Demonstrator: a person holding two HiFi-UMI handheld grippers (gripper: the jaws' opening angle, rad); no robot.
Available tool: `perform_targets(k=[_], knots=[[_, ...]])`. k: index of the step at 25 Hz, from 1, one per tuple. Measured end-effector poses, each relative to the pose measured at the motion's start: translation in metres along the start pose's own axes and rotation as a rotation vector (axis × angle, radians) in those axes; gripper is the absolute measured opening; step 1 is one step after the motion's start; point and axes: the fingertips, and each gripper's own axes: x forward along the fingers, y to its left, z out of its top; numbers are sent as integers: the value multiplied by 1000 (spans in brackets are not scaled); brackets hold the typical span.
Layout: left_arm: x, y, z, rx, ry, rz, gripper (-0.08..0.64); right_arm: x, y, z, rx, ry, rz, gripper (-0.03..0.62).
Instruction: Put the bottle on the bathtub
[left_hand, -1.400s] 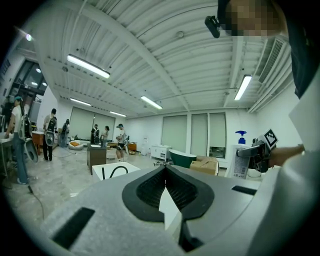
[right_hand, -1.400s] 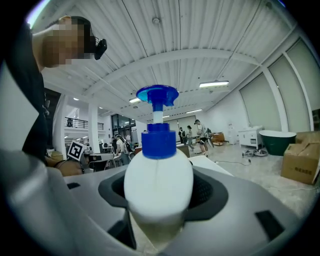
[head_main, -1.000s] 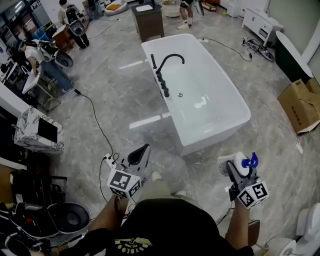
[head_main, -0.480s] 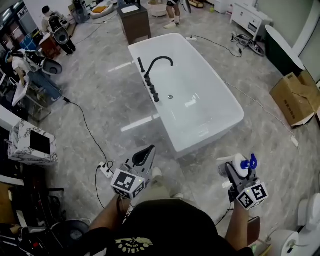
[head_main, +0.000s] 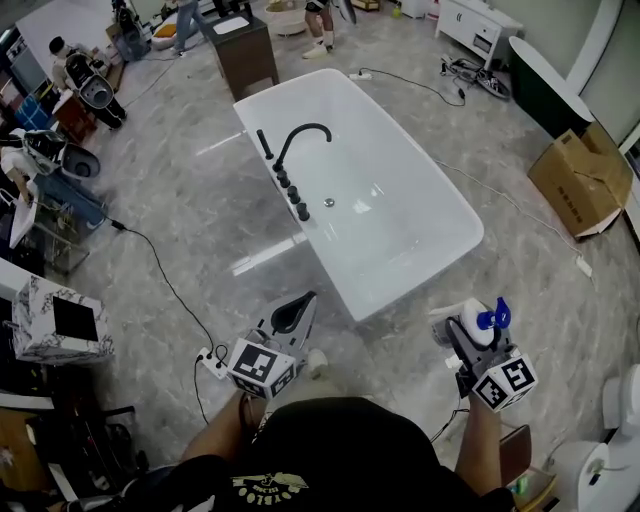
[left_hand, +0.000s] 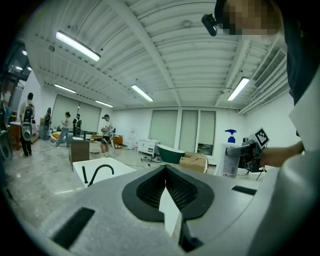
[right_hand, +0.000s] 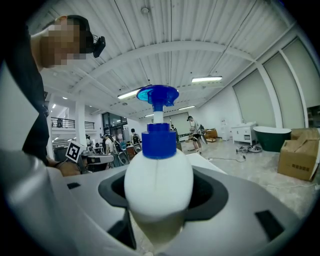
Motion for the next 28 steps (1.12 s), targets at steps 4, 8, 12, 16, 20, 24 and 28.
perform_targets(k=[4, 8, 12, 16, 20, 24, 28], knots=[[8, 33, 4, -7, -13, -18, 9, 29, 10, 11, -26, 3, -14, 268], [15, 63, 5, -15, -18, -31, 9, 50, 16, 19, -38, 6, -37, 268], [13, 92, 3, -11, -19, -47, 9, 71, 31, 19, -50, 18, -52, 268], [18, 106, -3, -33, -8, -50, 9, 84, 36, 23, -63, 29, -46, 268], [35, 107, -2, -33, 8, -51, 9, 92, 21, 29, -77, 30, -43, 268], [50, 103, 5, -15, 4, -36, 9, 108, -1, 24, -41, 37, -4, 268], [59, 123, 8, -32, 11, 59, 9, 141, -24, 27, -15, 36, 66, 267]])
